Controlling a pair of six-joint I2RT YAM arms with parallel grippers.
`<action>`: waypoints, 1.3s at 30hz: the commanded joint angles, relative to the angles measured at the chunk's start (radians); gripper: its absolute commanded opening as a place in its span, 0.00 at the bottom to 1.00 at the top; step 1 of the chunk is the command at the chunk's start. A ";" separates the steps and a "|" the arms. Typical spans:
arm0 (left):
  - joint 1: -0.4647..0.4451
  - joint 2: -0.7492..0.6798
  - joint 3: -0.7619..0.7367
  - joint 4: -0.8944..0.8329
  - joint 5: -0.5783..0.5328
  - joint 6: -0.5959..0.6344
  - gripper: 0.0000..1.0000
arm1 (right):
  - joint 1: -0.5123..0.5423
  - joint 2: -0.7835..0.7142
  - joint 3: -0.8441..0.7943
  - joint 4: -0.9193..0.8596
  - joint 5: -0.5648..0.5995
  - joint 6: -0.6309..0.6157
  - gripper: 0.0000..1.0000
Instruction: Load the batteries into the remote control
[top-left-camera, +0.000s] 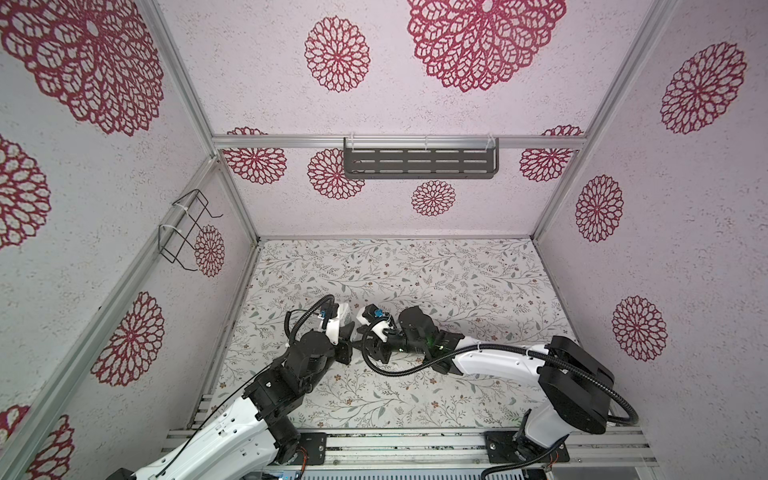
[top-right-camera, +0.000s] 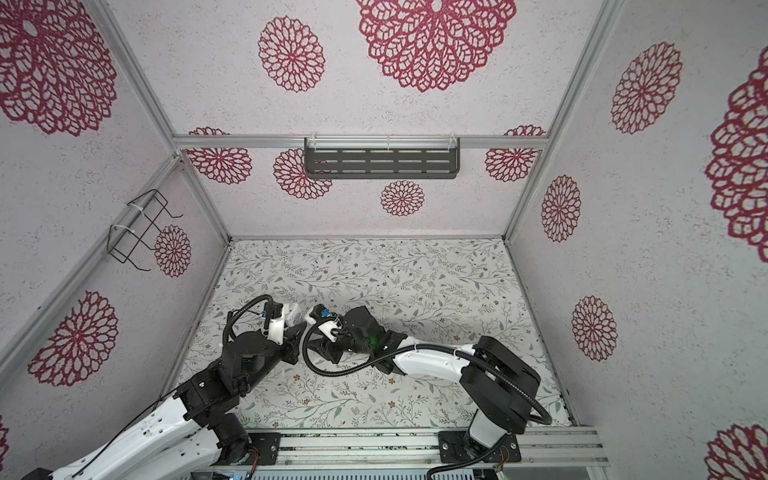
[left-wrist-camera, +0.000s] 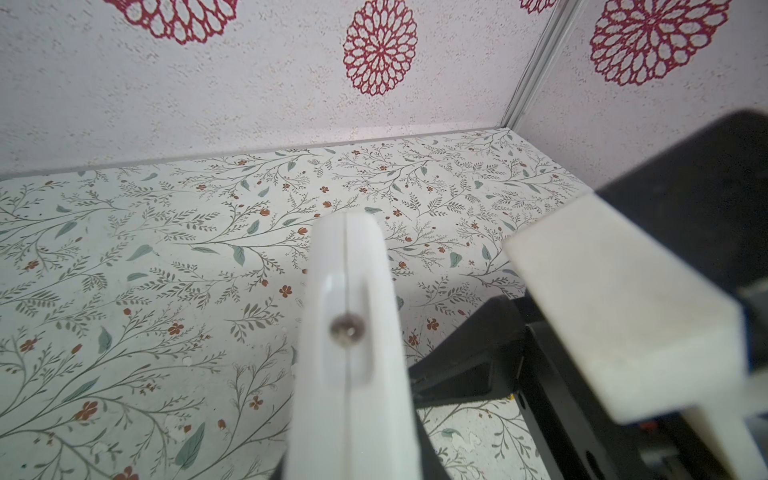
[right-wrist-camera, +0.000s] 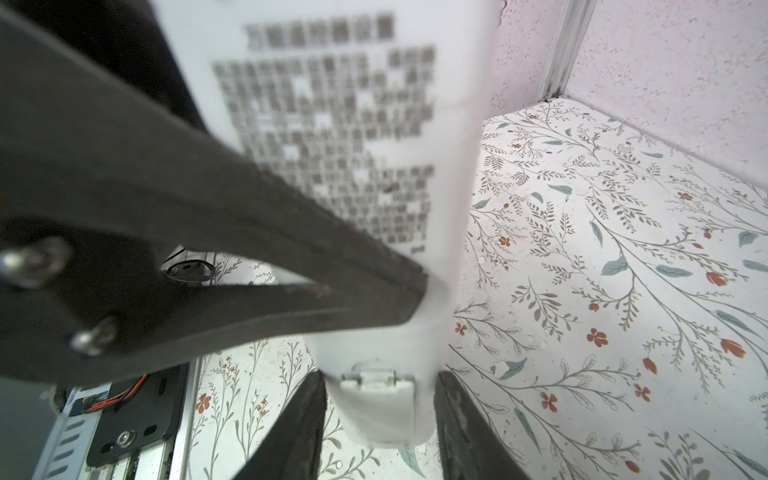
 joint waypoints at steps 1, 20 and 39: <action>-0.017 0.000 0.029 0.024 0.010 0.013 0.00 | 0.006 -0.015 0.035 0.038 0.019 -0.015 0.44; -0.018 0.002 0.025 0.022 -0.018 0.014 0.00 | 0.008 -0.045 0.009 0.046 0.017 -0.017 0.35; -0.017 0.016 0.033 0.015 -0.058 0.022 0.00 | 0.009 -0.094 -0.047 0.054 0.046 -0.010 0.33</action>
